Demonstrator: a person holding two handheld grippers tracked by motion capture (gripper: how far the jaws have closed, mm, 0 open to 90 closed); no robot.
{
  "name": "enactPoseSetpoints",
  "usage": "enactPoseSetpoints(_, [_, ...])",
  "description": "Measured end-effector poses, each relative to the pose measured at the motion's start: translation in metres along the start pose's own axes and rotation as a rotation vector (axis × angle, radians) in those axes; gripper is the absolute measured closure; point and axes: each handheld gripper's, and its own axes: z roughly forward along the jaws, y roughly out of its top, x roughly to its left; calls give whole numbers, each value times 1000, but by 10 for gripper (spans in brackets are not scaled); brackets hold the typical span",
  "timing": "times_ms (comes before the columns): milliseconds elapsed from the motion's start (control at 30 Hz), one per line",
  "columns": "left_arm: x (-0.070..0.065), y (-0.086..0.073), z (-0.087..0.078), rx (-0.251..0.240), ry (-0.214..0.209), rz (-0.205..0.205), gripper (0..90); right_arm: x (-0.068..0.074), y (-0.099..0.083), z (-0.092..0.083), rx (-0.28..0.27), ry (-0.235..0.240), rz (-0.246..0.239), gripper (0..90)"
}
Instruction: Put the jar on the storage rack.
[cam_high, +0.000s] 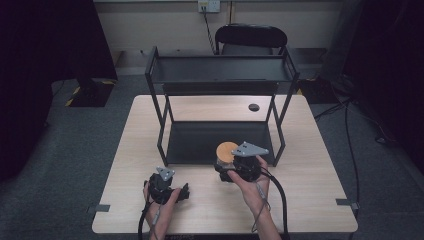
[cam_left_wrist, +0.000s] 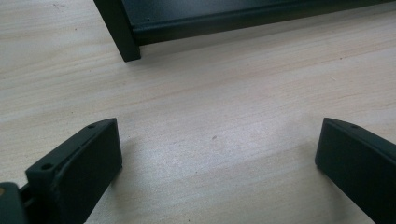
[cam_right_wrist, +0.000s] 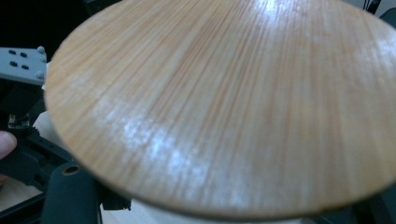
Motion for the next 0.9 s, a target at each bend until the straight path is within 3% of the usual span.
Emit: enactPoseSetpoints(900, [0,0,0,0,0,0,0,-20,34,11,9,-39,-14,253])
